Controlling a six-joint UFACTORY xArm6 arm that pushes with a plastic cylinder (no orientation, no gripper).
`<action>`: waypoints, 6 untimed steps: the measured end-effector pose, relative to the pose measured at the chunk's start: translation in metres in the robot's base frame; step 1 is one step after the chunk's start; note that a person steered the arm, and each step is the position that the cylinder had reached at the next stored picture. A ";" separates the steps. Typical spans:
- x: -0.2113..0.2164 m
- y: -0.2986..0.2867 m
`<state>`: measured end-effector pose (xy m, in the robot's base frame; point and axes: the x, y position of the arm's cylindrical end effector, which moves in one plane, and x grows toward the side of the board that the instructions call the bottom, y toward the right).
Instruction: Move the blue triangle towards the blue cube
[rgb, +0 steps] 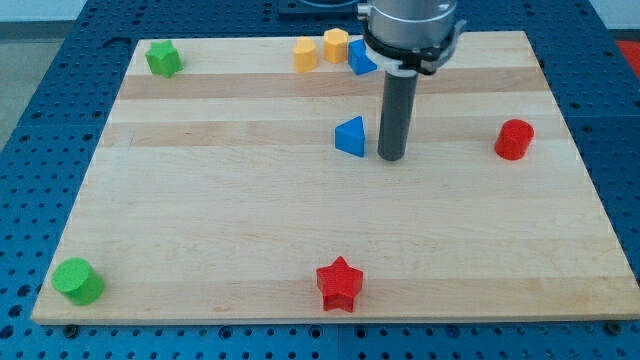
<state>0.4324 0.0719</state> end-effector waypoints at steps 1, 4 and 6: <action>0.041 -0.008; 0.004 -0.067; -0.027 -0.070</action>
<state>0.4052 0.0023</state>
